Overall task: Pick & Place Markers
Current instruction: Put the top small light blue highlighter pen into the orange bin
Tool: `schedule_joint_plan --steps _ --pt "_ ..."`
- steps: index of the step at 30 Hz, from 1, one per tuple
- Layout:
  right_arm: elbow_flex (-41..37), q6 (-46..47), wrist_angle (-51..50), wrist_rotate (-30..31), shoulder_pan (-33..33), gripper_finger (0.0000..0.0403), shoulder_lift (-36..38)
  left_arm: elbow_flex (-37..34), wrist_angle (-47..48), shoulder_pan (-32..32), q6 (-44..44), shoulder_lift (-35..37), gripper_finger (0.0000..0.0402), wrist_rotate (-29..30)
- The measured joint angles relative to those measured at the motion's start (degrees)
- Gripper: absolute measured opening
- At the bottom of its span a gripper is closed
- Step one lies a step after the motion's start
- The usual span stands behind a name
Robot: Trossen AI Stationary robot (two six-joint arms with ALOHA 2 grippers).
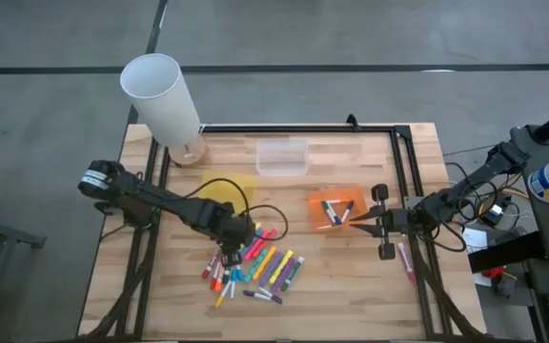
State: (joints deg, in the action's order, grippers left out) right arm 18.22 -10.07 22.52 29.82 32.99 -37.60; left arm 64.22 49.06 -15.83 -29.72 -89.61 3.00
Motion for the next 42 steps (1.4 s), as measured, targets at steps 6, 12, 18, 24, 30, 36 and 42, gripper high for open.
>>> schedule_joint_plan --steps 6,12,18,24,30,36,42 --pt "0.00 0.00 0.00 0.00 -0.02 0.0043 0.00 -3.46 0.48 -1.75 -2.31 0.07 0.0138 -0.10" --pt "0.00 0.00 0.00 0.00 -0.01 0.0043 0.00 -4.71 0.95 -2.29 -3.32 0.07 0.0138 -0.07" --pt "0.00 0.00 0.02 0.00 0.00 0.0043 0.00 -5.75 0.92 -2.58 -7.61 0.09 0.0138 -2.36" --pt "0.00 0.00 0.02 0.00 0.00 0.0043 0.00 -7.14 -2.15 -3.20 -8.67 0.09 0.0138 -3.69" --pt "0.00 0.00 0.02 0.00 -0.02 0.0043 0.00 -6.86 -10.94 -7.08 0.94 0.02 0.0138 -4.34" --pt "0.00 0.00 0.02 0.00 0.00 0.0043 0.00 -7.26 -15.11 -9.21 9.64 -0.43 0.0138 -4.81" --pt "0.00 0.00 0.02 0.00 -0.01 0.0043 0.00 -7.27 -18.19 -9.18 16.98 -0.43 0.0138 -1.49"
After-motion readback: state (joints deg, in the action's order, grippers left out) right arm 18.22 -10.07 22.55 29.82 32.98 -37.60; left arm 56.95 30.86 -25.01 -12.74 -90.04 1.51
